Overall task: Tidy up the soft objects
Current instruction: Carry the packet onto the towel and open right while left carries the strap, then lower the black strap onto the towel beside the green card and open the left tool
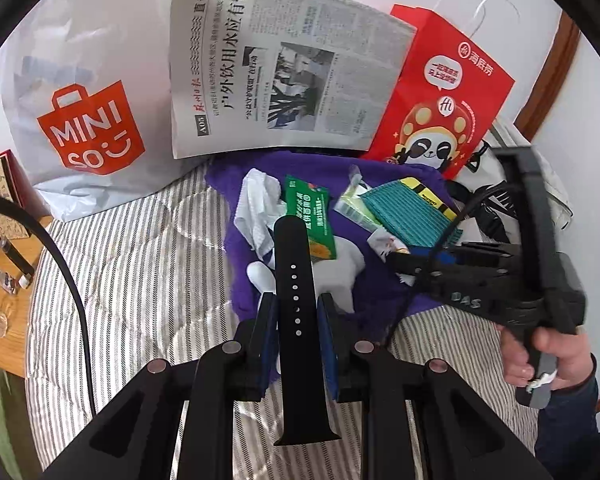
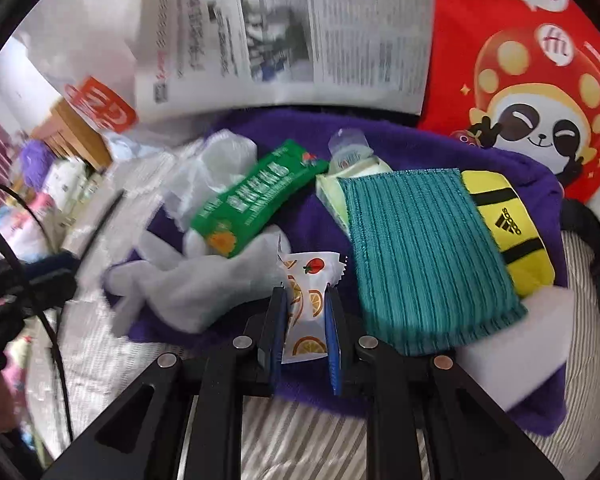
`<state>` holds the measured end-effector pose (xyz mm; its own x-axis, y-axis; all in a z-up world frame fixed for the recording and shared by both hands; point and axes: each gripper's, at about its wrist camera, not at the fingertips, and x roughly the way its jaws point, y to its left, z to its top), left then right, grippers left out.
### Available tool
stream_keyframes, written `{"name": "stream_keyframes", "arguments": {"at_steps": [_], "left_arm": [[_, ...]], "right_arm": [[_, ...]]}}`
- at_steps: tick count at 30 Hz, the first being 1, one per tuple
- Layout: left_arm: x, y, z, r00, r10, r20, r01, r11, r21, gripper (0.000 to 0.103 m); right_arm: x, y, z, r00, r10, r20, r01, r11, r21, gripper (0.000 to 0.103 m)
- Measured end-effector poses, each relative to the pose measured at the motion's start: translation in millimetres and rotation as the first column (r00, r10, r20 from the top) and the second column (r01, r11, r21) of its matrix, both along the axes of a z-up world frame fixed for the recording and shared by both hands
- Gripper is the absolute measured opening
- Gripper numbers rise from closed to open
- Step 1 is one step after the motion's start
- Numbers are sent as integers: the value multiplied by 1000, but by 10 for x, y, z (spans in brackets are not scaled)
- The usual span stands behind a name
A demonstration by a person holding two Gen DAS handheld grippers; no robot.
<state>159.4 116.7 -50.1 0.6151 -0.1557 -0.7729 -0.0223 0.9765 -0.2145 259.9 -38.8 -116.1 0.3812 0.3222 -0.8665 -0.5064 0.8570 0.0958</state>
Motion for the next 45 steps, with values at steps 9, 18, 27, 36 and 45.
{"name": "stream_keyframes", "arguments": {"at_steps": [9, 18, 27, 36, 45], "left_arm": [[120, 75, -52, 1000, -9, -5, 9, 1000, -11, 20], [213, 34, -89, 1000, -23, -14, 23, 1000, -12, 20], [235, 1, -76, 999, -28, -23, 27, 1000, -4, 20], [236, -59, -42, 999, -38, -24, 38, 999, -3, 20], [247, -121, -22, 998, -55, -24, 55, 998, -8, 20]], "right_arm": [[99, 109, -234, 999, 26, -18, -27, 998, -57, 31], [44, -31, -198, 998, 37, -42, -37, 999, 19, 61], [-49, -76, -79, 999, 37, -21, -36, 999, 31, 68], [-33, -83, -106, 999, 20, -37, -19, 999, 33, 70], [-141, -273, 36, 1000, 7, -23, -5, 997, 81, 70]]}}
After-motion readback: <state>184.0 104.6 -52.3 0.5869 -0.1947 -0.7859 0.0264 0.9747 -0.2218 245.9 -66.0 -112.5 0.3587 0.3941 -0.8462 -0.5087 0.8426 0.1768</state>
